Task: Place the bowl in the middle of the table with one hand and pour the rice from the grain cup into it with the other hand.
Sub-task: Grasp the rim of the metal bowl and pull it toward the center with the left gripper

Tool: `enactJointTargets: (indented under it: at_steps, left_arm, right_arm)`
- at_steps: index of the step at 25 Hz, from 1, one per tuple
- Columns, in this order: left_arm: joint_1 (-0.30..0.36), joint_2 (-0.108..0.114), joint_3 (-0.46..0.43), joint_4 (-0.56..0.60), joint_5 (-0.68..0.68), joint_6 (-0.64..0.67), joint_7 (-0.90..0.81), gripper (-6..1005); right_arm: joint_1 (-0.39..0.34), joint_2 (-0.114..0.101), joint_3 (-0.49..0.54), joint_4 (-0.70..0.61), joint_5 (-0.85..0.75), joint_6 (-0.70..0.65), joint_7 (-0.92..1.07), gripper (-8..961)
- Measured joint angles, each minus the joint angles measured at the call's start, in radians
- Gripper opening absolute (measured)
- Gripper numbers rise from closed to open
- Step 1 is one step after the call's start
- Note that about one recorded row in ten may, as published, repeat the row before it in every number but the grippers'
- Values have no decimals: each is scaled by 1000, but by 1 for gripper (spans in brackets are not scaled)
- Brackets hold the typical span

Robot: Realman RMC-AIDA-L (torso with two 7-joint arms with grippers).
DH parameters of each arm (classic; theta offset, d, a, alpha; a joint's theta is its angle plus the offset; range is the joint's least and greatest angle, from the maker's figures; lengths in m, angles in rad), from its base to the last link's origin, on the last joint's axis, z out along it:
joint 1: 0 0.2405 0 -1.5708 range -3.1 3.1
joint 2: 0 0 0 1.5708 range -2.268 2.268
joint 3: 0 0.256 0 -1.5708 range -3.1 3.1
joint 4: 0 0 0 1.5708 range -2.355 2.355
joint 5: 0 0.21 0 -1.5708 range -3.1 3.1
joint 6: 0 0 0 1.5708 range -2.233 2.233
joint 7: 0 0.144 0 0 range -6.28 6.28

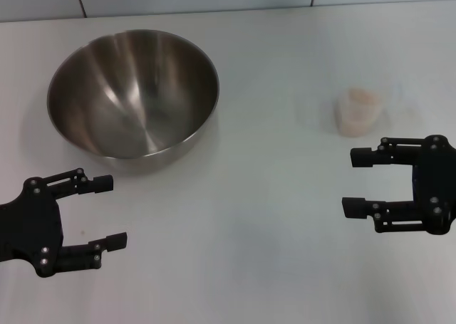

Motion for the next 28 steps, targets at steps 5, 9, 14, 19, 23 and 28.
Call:
enactJointTargets:
  at_steps: [5,9,14,19,23,28]
  left_arm:
    - [0,-1,-1,0,0,-3,0,794]
    - [1,-2,-1,0,0,-3,0,791]
    - [-1,-4,-2,0,-1,-3,0,786]
    - [-1,-9,-26,5,-7,-3,-1,782]
    - [-20,-54,-162,144,-11,-30,-195,779]
    - [-99,-46,-172,240,30,-184,-604,775]
  right_arm:
    - [-2,0,1,4,7,8,-1,746]
    - [-3,0,1,5,8,8,-1,746]
    - [-3,0,2,6,9,8,-1,745]
    - [-4,0,2,15,9,9,-2,745]
    - [-4,0,0,16,9,10,-2,745]
    - [-2,0,-4,25,10,10,-19,746]
